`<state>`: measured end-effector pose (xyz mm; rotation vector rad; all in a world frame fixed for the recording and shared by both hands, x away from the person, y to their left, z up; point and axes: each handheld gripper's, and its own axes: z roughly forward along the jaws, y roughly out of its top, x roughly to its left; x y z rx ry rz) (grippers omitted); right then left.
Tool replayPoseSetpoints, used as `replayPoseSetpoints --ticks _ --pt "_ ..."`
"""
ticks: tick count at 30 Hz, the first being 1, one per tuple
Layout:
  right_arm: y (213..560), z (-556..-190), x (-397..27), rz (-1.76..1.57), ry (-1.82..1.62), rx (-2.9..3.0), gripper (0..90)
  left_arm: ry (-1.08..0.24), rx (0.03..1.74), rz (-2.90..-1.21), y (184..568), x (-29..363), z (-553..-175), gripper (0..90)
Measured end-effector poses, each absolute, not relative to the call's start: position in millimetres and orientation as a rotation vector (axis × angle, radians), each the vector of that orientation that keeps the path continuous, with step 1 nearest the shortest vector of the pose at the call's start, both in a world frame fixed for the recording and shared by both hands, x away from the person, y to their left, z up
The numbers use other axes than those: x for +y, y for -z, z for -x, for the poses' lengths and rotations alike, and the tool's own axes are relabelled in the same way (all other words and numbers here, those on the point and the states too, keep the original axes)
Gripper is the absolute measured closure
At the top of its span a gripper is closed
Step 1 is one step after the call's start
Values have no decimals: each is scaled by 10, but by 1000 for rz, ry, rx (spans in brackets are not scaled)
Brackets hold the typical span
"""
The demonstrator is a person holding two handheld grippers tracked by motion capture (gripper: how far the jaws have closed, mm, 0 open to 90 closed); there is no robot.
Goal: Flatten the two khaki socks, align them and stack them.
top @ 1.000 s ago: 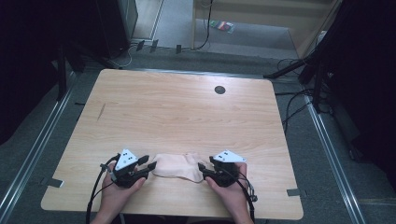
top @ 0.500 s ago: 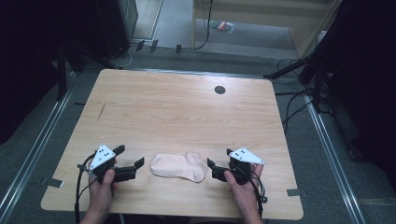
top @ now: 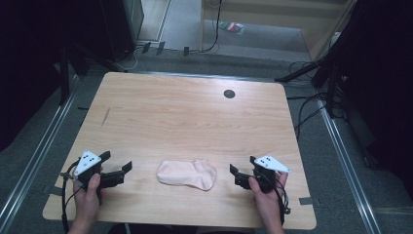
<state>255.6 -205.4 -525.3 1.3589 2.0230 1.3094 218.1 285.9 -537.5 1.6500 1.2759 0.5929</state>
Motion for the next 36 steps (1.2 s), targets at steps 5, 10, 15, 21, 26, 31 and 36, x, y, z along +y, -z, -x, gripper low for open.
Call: replayPoseSetpoints --ticks 5,10,15,21,26,31,36 --pt "5272 -2527 -2214 -1381 -1286 1999 145 -614 1298 -1661 5407 3016 -2122 76" --pt "5307 -2492 -2406 -1414 -1256 1976 145 -630 1323 -1667 5432 3185 -2066 76" --pt "5354 -2451 -2590 -1445 -1228 1958 145 -650 1335 -1682 5447 3326 -1999 76" --pt "5400 -2399 -2792 -1482 -1195 1938 144 -665 1368 -1666 5465 3492 -1938 76" --pt "5432 -2345 -2964 -1511 -1179 1914 144 -677 1387 -1661 5477 3607 -1888 76" --pt "5462 -2285 -3144 -1544 -1158 1881 144 -690 1402 -1658 5488 3711 -1835 76" --pt "5481 -2223 -3320 -1569 -1150 1845 144 -682 1415 -1637 5506 3784 -1814 76"
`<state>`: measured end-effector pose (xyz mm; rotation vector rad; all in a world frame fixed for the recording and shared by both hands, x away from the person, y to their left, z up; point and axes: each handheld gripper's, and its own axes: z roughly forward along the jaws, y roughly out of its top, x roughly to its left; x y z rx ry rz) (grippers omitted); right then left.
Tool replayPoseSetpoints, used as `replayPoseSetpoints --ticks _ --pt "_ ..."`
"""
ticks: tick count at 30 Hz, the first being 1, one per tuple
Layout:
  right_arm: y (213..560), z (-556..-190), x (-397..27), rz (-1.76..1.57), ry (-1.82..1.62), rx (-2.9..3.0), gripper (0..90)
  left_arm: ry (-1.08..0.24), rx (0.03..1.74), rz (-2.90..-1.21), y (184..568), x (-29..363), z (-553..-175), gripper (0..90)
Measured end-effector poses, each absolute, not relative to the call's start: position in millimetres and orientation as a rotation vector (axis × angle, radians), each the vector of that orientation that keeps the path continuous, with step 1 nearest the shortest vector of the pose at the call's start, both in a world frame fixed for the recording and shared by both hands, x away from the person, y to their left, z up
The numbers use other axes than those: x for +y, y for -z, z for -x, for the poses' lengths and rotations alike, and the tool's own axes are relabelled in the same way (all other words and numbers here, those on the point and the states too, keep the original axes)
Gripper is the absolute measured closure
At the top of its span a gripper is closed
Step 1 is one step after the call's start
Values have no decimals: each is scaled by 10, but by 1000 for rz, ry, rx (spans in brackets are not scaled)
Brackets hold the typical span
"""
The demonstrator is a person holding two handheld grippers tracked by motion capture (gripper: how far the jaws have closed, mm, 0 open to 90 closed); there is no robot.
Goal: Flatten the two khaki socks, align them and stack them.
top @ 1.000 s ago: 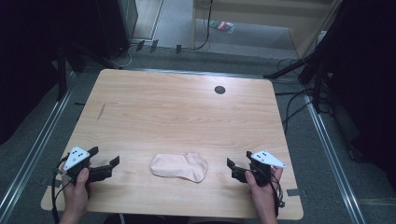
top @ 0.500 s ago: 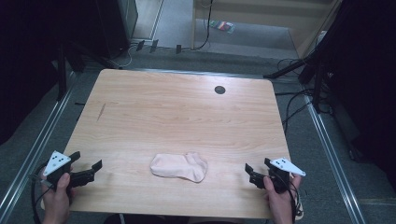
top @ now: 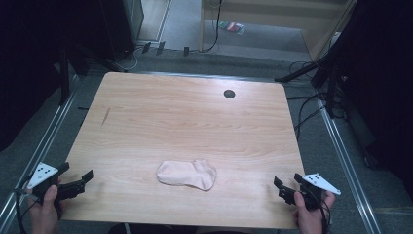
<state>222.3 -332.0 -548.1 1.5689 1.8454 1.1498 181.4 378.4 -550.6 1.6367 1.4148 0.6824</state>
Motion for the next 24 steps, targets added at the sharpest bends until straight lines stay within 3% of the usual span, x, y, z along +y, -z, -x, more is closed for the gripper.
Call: replayPoseSetpoints --ticks 24 --pt "5493 -2197 -3487 -1651 -1190 1788 150 -625 1434 -1606 5532 3819 -1880 76"
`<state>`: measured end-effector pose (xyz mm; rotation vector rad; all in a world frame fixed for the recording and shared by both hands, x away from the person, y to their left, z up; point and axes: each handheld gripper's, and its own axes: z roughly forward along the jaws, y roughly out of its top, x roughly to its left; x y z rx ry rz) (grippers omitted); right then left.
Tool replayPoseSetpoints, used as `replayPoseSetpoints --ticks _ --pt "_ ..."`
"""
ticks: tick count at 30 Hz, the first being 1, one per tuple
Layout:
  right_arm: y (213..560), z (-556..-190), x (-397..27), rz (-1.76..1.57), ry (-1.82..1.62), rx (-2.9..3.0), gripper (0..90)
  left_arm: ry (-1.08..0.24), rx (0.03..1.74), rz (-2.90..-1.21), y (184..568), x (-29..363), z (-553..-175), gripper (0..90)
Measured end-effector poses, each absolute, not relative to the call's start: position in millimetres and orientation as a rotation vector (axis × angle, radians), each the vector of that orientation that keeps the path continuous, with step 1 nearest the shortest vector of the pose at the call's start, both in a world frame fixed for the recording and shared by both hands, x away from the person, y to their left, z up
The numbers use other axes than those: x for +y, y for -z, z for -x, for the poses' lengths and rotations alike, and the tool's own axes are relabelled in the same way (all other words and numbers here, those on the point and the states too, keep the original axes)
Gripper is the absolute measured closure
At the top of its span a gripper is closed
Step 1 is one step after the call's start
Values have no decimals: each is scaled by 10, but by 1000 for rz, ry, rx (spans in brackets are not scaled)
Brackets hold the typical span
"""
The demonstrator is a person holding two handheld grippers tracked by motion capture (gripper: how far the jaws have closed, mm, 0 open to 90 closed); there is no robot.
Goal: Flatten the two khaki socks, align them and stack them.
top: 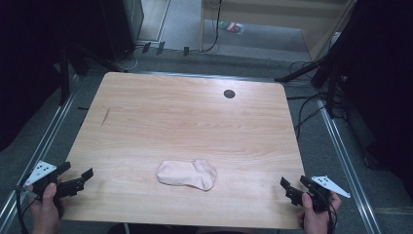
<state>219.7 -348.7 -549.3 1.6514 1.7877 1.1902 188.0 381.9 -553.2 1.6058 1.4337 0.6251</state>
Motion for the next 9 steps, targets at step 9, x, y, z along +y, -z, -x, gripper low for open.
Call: replayPoseSetpoints --ticks 9 --pt "5494 -2205 -3484 -1662 -1188 1795 153 -621 1433 -1611 5532 3820 -1884 76"
